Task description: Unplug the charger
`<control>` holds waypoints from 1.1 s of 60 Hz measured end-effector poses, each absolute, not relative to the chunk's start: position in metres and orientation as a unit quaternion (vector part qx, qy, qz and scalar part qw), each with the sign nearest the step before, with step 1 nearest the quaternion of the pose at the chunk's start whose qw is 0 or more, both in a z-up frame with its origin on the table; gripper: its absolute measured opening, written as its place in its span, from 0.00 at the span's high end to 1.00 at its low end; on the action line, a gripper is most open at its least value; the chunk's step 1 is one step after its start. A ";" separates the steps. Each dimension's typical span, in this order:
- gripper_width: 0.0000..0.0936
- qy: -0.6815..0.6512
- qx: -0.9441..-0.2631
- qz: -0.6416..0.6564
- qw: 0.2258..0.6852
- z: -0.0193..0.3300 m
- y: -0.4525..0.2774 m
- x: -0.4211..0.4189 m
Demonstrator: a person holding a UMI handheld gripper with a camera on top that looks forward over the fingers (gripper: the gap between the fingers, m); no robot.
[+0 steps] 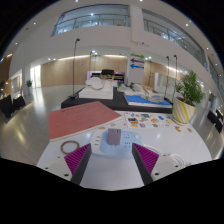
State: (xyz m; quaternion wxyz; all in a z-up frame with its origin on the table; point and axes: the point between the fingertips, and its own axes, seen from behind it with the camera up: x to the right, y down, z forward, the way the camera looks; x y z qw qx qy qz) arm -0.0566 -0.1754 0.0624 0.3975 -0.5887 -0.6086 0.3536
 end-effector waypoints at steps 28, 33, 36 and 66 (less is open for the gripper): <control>0.41 -0.604 -0.592 0.344 0.407 0.031 -0.168 -0.144; 0.77 -0.599 -0.598 0.346 0.405 0.033 -0.166 -0.146; 0.81 -0.599 -0.597 0.348 0.405 0.035 -0.166 -0.147; 0.84 -0.567 -0.601 0.317 0.465 0.158 -0.032 -0.138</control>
